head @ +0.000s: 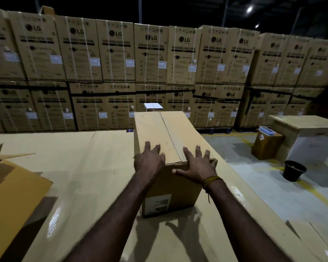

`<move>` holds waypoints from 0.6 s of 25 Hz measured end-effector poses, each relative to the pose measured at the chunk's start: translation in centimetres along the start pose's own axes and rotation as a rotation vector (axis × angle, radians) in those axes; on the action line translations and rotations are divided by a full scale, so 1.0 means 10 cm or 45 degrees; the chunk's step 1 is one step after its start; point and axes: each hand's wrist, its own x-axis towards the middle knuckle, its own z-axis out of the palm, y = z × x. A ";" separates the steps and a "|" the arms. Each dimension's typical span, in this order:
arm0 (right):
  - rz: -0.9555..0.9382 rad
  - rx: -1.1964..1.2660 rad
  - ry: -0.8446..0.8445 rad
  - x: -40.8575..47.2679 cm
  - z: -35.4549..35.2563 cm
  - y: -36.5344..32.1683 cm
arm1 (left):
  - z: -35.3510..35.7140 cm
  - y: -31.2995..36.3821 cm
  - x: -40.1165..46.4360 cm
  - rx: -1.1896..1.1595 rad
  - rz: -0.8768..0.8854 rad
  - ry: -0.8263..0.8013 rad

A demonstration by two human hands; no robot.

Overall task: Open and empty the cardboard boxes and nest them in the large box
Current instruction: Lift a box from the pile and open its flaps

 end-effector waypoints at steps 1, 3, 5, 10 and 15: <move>-0.028 0.037 0.025 0.01 0.04 -0.04 | -0.01 0.01 -0.01 0.002 -0.016 0.028; -0.096 0.100 0.081 0.04 0.12 -0.13 | -0.02 0.02 -0.01 -0.004 -0.043 0.069; -0.166 0.168 0.123 0.05 0.20 -0.22 | -0.02 0.00 0.02 0.017 -0.066 0.071; -0.318 0.458 0.062 0.12 0.40 -0.43 | -0.04 -0.03 0.06 -0.041 -0.179 0.129; -0.416 0.547 0.031 0.11 0.50 -0.35 | -0.05 0.05 0.05 -0.088 -0.133 0.144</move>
